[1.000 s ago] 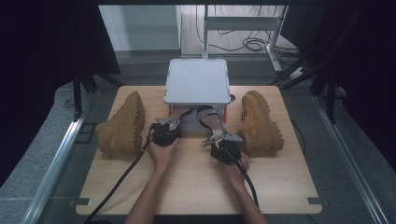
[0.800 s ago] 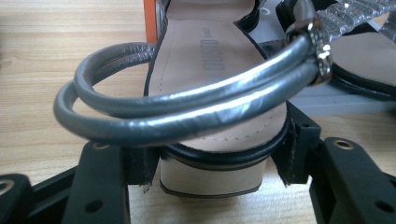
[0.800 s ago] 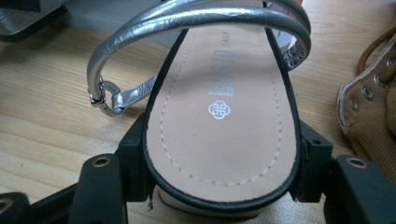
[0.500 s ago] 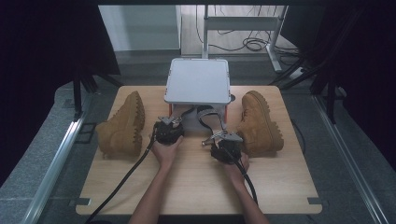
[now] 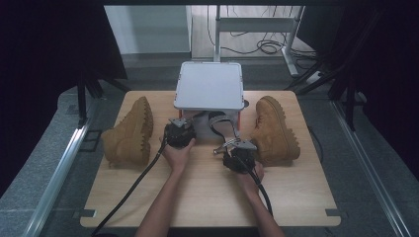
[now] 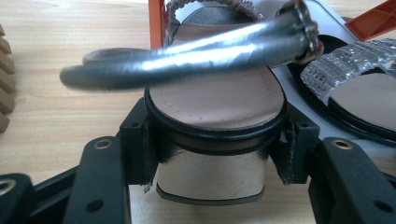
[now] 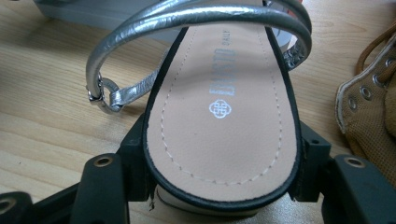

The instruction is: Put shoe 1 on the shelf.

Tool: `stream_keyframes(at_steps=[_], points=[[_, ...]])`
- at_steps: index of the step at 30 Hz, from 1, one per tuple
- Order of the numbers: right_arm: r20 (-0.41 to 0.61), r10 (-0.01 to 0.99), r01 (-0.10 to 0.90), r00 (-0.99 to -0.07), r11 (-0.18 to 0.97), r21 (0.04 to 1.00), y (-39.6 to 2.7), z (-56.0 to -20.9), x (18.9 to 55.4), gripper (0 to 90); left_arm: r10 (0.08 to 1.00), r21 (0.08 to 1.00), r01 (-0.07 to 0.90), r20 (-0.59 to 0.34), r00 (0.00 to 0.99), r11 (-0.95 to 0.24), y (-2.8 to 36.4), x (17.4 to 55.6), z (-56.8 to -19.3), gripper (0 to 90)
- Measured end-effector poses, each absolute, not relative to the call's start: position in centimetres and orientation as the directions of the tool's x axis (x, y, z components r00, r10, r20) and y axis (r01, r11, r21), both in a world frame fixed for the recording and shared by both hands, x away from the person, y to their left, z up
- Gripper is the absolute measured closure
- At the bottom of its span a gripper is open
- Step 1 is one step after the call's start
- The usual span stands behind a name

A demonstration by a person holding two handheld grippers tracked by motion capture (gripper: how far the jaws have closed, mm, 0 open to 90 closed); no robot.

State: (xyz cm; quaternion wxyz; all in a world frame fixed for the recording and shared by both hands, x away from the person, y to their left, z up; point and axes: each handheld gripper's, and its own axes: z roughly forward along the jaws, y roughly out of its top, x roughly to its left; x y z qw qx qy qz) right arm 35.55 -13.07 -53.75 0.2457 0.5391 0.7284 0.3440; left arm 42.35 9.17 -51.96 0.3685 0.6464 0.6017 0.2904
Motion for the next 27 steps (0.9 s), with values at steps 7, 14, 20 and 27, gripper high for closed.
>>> stream_keyframes(at_steps=[7, 14, 20, 27], points=[[0.013, 0.954, 0.616, -0.299, 0.183, 0.766, -13.1, -53.7, 35.5, 39.3, 0.994, 0.829, 0.559, -0.056, 0.093, -0.005, 8.7, 43.4, -52.1, 42.1], [0.015, 0.955, 0.617, -0.297, 0.180, 0.766, -13.1, -53.7, 35.5, 39.3, 0.993, 0.808, 0.585, -0.006, 0.118, -0.065, 8.1, 43.5, -52.9, 41.9], [0.014, 0.954, 0.616, -0.299, 0.181, 0.766, -13.1, -53.8, 35.5, 39.3, 0.987, 0.793, 0.600, 0.014, 0.159, -0.108, 8.2, 43.1, -53.4, 40.9], [0.016, 0.954, 0.617, -0.299, 0.180, 0.766, -13.1, -53.7, 35.5, 39.3, 0.970, 0.786, 0.599, 0.000, 0.243, -0.150, 9.1, 41.9, -52.7, 36.1]])
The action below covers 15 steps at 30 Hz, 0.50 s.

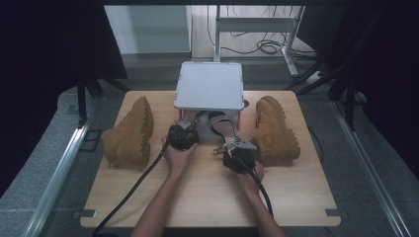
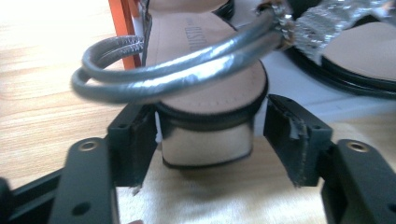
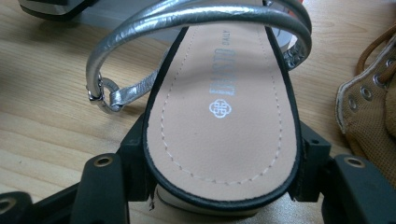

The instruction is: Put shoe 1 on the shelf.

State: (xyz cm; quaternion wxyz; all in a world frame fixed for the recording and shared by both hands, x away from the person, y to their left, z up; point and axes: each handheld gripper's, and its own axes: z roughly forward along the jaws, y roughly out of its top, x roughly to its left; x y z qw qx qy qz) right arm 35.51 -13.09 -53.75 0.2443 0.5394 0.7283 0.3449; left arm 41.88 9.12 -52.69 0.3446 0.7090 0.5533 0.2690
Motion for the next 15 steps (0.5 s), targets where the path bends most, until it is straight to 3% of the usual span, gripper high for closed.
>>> stream_keyframes(at_steps=[4, 15], points=[[0.016, 0.954, 0.617, -0.299, 0.181, 0.766, -13.1, -53.7, 35.5, 39.3, 0.961, 0.791, 0.592, -0.019, 0.275, -0.153, 10.0, 41.5, -52.3, 46.2], [0.014, 0.954, 0.615, -0.301, 0.183, 0.767, -13.1, -53.8, 35.5, 39.3, 0.964, 0.804, 0.587, -0.068, 0.256, -0.099, 9.8, 42.2, -52.7, 46.4]])
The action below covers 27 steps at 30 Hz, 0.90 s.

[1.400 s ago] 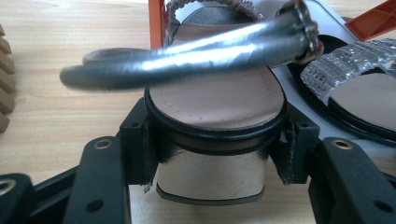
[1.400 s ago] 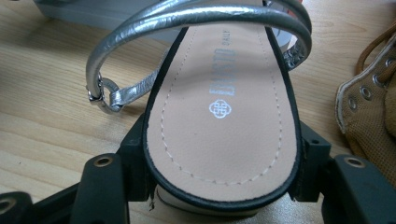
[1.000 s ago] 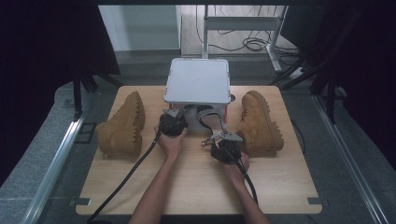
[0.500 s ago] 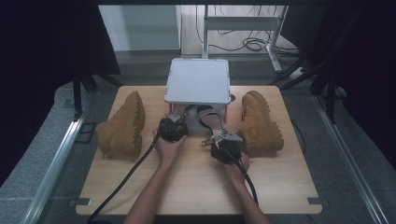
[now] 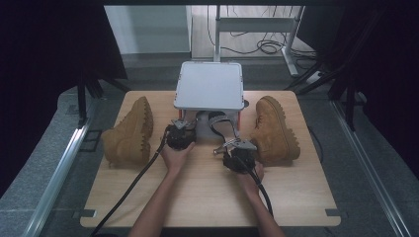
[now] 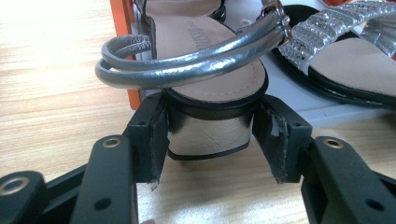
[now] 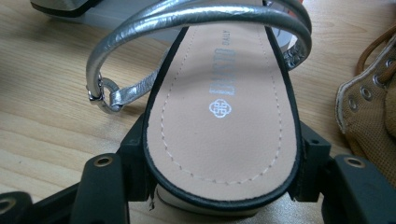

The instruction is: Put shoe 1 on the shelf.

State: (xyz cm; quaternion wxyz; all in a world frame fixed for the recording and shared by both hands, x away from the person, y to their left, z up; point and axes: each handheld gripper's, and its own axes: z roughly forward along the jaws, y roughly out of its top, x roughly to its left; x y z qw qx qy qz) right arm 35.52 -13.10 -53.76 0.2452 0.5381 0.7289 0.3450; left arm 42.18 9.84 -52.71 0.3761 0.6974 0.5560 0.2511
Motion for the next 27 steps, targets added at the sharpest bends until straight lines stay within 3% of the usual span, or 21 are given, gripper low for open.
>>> stream_keyframes(at_steps=[9, 27], points=[[0.019, 0.959, 0.619, -0.284, 0.168, 0.767, -12.9, -53.7, 35.5, 39.5, 0.962, 0.799, 0.592, -0.071, 0.264, -0.103, 10.0, 42.2, -52.7, 46.5], [0.022, 0.988, 0.603, -0.155, 0.077, 0.794, -10.9, -52.1, 36.6, 41.1, 0.956, 0.793, 0.598, -0.075, 0.284, -0.115, 10.3, 42.3, -52.6, 46.9]])
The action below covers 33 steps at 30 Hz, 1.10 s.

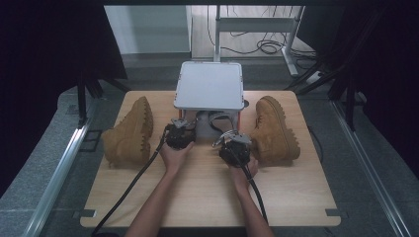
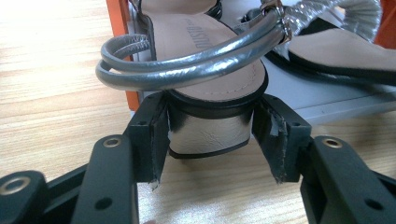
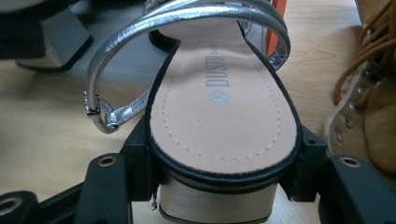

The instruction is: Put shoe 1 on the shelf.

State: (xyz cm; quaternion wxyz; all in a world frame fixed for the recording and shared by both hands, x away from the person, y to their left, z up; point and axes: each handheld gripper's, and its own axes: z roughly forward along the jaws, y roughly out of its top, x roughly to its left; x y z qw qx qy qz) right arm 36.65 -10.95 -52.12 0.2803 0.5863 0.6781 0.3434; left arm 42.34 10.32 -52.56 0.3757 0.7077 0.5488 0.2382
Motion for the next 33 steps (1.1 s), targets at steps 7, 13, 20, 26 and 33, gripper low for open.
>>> stream_keyframes(at_steps=[7, 13, 20, 26, 33], points=[[0.015, 0.993, 0.592, -0.118, 0.058, 0.804, -10.1, -52.5, 38.1, 41.1, 0.955, 0.794, 0.598, -0.081, 0.284, -0.111, 10.3, 42.4, -52.6, 46.8], [0.018, 0.995, 0.585, -0.096, 0.042, 0.810, -9.5, -52.6, 39.5, 41.1, 0.955, 0.793, 0.600, -0.083, 0.285, -0.110, 10.4, 42.4, -52.5, 46.9], [0.005, 0.997, 0.568, -0.074, 0.038, 0.822, -9.0, -52.7, 40.9, 41.2, 0.954, 0.793, 0.600, -0.085, 0.287, -0.110, 10.4, 42.4, -52.6, 46.9], [-0.013, 0.998, 0.559, -0.065, 0.048, 0.828, -8.7, -52.8, 41.9, 41.1, 0.954, 0.793, 0.599, -0.084, 0.289, -0.112, 10.4, 42.4, -52.5, 47.0], [-0.021, 0.999, 0.548, -0.036, 0.037, 0.835, -8.2, -52.8, 43.2, 41.2, 0.953, 0.793, 0.600, -0.088, 0.290, -0.109, 10.4, 42.4, -52.5, 47.0]])
